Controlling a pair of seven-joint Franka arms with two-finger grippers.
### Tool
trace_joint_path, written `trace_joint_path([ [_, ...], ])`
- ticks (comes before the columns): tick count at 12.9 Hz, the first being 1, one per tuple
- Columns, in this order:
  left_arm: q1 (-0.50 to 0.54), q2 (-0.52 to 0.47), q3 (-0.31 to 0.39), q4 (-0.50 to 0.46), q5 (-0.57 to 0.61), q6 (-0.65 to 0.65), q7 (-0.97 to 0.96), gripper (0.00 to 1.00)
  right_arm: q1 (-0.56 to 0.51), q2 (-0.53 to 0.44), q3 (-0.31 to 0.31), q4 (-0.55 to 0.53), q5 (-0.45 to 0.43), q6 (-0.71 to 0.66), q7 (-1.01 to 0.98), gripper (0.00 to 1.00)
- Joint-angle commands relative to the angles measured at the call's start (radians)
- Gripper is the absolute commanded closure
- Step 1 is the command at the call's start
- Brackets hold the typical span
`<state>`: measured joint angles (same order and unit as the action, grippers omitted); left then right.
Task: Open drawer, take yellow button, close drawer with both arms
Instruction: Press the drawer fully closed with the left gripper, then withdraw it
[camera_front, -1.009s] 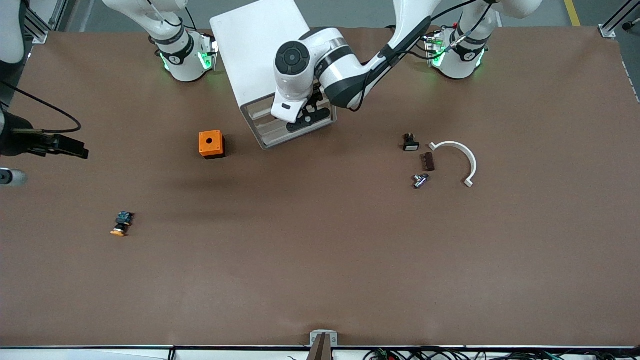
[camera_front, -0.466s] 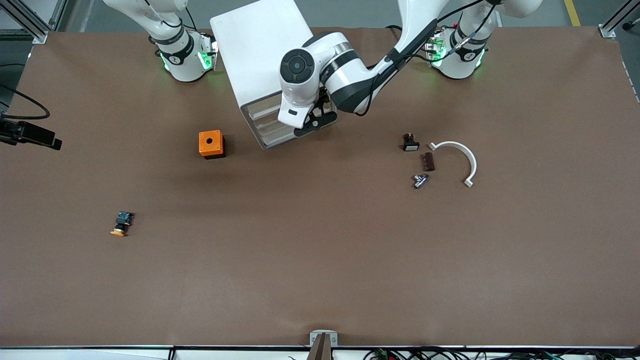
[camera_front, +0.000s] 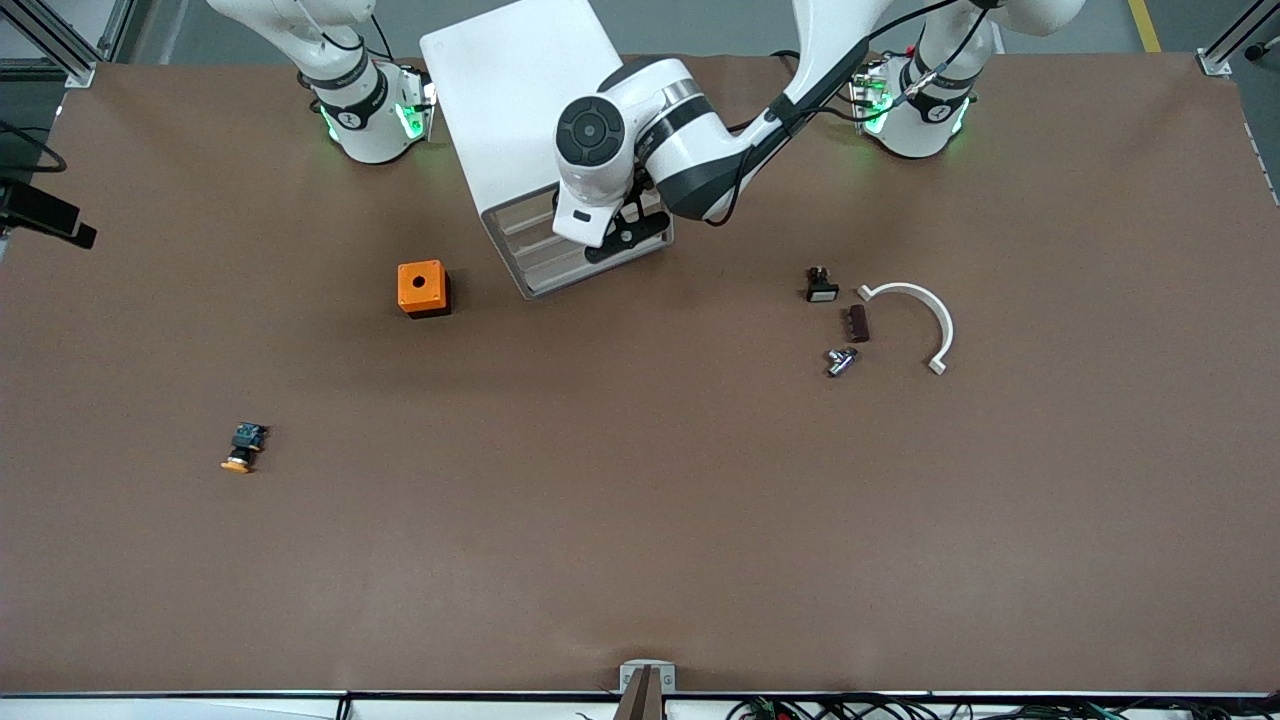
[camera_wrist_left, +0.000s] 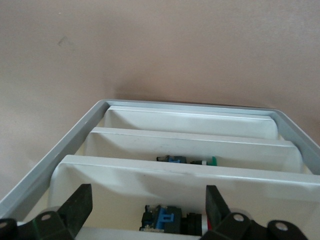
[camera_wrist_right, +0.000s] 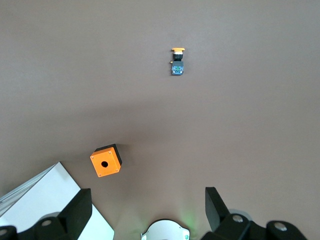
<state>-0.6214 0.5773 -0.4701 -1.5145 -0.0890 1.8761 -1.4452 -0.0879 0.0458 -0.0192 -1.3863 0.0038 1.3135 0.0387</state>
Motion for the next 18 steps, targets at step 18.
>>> trace_joint_path([
  [18, 0.713, -0.249, -0.007, 0.059, 0.245, -0.138, 0.564, 0.0, 0.071, -0.162, -0.099, -0.24, 0.024, 0.207, -0.125, 0.0],
])
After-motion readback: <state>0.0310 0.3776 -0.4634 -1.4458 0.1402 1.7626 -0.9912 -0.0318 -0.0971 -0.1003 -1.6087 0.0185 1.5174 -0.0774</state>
